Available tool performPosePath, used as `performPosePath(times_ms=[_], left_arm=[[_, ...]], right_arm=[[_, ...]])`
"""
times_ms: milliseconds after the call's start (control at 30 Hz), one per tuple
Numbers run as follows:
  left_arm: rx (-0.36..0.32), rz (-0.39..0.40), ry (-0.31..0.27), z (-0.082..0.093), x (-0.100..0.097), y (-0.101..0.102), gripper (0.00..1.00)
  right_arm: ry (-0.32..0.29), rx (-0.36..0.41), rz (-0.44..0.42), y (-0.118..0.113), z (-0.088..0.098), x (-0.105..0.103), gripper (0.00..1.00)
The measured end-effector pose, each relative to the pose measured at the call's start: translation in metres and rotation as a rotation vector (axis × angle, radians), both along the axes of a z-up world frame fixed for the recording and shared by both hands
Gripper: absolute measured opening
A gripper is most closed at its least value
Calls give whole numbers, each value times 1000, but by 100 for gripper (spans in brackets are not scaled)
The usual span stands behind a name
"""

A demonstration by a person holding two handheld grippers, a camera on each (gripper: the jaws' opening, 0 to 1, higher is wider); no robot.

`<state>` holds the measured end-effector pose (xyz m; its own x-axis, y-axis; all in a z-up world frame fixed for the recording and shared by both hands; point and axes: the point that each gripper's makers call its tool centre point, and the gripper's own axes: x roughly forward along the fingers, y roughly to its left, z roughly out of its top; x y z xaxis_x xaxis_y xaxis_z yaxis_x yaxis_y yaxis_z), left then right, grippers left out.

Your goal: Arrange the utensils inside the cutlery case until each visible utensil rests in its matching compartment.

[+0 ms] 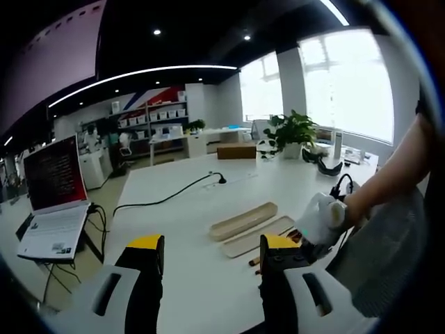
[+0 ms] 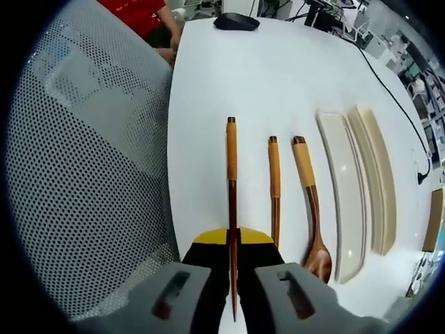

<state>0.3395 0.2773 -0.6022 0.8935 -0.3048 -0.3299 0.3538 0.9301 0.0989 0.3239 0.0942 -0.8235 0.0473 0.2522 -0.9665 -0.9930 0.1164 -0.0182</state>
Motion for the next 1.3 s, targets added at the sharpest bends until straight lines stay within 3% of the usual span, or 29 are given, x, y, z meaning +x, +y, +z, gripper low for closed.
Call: performPosePath(times_ms=[233,733,1300], left_arm=[[-4,-2,1,0,0,0,57],[-14,-5,-1,0,0,-1,57],[-7,-18,6,-2,-1,-3,57]], right_arm=[[14,3,2,-2,8,2,0],[-41,0,58,-6,39,13,0],[-160,-13,123,-11,75,59,0]])
